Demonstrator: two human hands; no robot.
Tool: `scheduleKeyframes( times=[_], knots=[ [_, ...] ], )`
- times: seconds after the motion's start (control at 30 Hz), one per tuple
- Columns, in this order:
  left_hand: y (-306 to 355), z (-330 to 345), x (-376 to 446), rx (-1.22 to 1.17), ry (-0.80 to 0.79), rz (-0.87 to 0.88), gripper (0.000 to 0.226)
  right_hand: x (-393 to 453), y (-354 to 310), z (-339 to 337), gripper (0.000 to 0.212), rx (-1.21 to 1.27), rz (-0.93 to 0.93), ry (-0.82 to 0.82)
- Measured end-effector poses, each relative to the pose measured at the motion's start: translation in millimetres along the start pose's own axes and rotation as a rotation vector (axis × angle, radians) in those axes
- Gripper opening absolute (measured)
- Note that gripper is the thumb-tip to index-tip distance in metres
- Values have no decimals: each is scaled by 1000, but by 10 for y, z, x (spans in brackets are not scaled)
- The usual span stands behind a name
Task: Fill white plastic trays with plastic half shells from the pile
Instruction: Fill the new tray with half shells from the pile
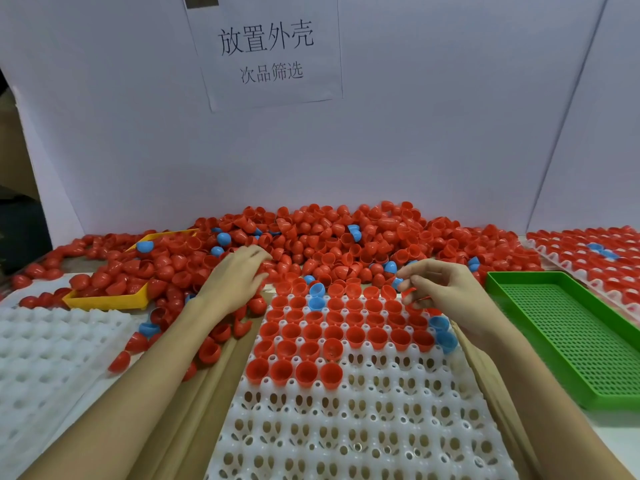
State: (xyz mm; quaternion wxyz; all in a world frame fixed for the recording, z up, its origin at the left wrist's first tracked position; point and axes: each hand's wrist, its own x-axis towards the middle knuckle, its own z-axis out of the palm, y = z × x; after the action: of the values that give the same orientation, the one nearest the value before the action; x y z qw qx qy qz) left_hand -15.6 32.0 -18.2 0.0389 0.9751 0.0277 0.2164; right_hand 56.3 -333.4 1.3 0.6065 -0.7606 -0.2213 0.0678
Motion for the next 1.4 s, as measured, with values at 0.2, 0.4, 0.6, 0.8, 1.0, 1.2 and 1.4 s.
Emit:
scheduleKeyframes(
  times=[0.2, 0.4, 0.6, 0.8, 1.0, 1.2, 1.4],
  knots=[
    [-171, 113, 225, 58, -134, -40, 36, 5, 9, -28, 30, 2, 11, 13],
    [-97, -29, 192, -154, 169, -65, 34, 15, 3, -35, 30, 8, -9, 11],
    [740, -272, -232, -704, 304, -23, 35, -13, -44, 0, 29, 5, -24, -20],
    [1283, -381, -592, -1252, 53, -134, 29, -153, -260, 88, 23, -9, -131, -341],
    [1300, -352, -678, -1506, -152, -151, 21, -213, -311, 317, 36, 33, -251, -457],
    [1372, -323, -716, -1517, -165, -104, 22, -179, -186, 438, 21, -197, -337, -394],
    [1405, -355, -732, -1327, -187, -76, 29, -175, -159, 452, 7, -267, -435, -320]
  ],
)
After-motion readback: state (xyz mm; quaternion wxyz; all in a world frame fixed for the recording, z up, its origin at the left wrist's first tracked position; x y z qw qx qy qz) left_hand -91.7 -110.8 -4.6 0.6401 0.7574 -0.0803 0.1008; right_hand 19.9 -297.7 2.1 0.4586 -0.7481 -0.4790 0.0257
